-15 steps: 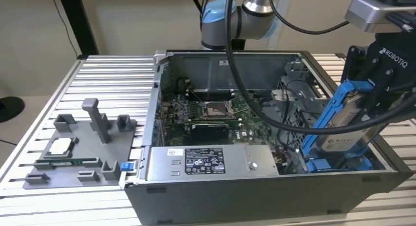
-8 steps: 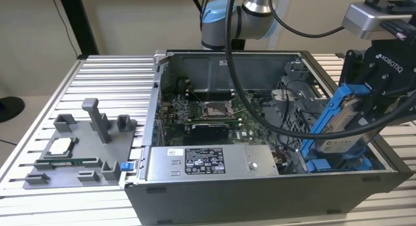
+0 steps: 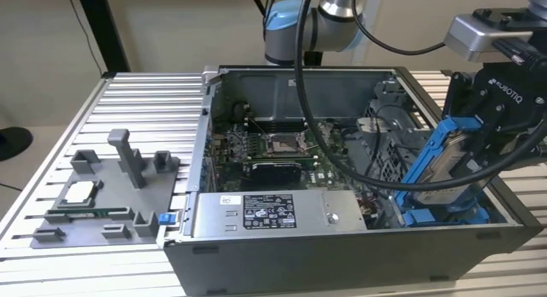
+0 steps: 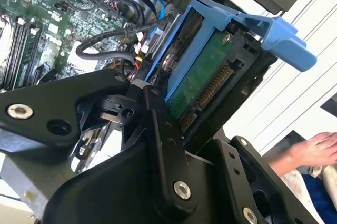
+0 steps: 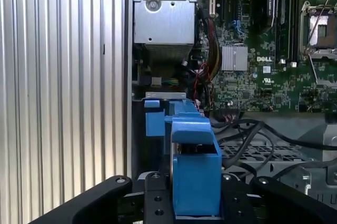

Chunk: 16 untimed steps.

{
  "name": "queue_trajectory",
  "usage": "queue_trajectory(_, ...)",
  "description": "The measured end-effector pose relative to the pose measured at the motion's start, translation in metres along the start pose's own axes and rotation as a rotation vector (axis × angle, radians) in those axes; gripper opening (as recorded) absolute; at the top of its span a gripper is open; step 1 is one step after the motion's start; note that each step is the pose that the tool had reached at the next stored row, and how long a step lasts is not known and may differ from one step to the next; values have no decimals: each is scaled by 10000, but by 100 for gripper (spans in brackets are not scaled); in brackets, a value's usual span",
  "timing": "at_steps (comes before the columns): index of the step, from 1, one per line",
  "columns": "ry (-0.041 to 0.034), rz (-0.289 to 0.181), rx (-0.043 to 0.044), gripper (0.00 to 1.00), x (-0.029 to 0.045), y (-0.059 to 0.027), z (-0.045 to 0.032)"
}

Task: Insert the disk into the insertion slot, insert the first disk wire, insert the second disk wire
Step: 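Insert the disk into the insertion slot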

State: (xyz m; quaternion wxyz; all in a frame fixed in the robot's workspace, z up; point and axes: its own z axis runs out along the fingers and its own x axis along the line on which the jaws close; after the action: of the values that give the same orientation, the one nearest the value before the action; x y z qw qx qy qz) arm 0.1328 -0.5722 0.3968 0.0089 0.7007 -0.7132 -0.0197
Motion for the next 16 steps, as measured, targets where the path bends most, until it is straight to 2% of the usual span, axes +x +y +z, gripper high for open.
queue_trajectory(10,-12,-1,-1,0,2,-7,163)
queue_trajectory(16,-11,0,0,0,3,-7,176)
